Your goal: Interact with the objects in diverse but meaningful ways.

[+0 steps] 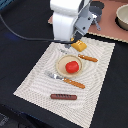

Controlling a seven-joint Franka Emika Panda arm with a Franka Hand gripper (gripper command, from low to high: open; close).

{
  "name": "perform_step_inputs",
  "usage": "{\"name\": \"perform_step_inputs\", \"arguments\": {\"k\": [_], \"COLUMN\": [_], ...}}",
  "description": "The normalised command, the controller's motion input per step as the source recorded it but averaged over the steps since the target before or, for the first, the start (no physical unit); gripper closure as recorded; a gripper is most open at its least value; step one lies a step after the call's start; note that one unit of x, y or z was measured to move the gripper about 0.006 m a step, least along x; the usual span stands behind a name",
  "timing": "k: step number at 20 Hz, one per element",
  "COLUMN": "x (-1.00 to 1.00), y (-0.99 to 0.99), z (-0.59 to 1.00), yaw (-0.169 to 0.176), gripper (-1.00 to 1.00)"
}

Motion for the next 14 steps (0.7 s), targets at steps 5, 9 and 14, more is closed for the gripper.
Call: {"name": "perform_step_inputs", "arguments": {"k": [5,9,14], "x": [0.17,0.16,0.20], "y": [-0.08,-0.11,-0.07], "z": [-0.18,-0.30,-0.22], "yaw": [0.009,0.017,0.165], "gripper": [-1.00,-1.00,-1.00]}}
